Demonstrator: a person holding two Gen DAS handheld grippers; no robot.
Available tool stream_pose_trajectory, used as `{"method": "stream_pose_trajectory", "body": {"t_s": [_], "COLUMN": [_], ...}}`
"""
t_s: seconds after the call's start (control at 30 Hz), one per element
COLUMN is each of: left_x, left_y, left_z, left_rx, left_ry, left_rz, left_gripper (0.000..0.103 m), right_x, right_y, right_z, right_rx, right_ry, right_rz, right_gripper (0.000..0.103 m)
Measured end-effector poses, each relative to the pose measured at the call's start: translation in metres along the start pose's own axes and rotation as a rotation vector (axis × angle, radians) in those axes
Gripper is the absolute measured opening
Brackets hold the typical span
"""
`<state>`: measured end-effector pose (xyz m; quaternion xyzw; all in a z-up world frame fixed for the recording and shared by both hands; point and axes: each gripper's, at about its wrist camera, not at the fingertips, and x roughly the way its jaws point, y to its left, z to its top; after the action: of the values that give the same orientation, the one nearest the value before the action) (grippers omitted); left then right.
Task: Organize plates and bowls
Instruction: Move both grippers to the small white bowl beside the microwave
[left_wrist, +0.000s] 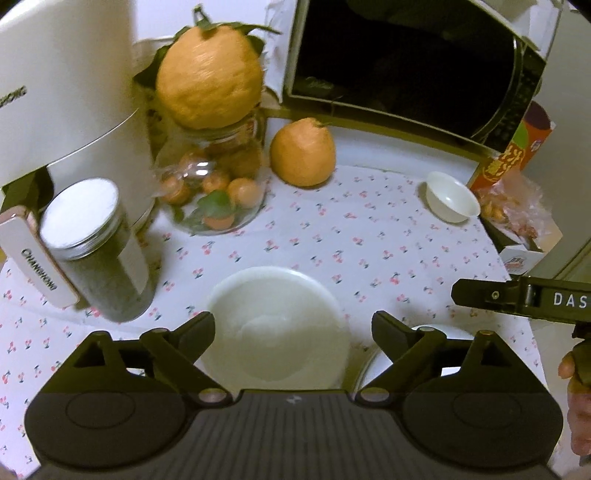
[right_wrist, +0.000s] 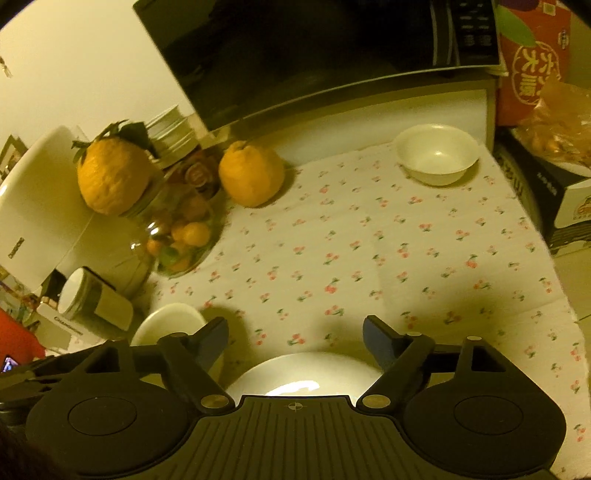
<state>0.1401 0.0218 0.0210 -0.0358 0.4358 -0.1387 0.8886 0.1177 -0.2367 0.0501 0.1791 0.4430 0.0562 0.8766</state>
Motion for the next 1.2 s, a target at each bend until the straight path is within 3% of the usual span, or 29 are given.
{"method": "stream_pose_trajectory", "body": {"t_s": [0.57, 1.2], "left_x": [0.025, 0.084], "left_y": [-0.057, -0.091], "left_z": [0.016, 0.069], "left_rx": [0.077, 0.066], "left_ry": [-0.077, -0.069], "left_rz": [0.008, -0.044], "left_gripper": [0.102, 0.102], "right_x": [0.008, 0.042], "right_y": [-0.057, -0.118], "right_z": [0.014, 0.082], "right_rx": [0.003, 0.109], "right_ry": [-0.058, -0.163], "right_rz": [-0.078, -0.102], "right_gripper": [0.087, 0.088]}}
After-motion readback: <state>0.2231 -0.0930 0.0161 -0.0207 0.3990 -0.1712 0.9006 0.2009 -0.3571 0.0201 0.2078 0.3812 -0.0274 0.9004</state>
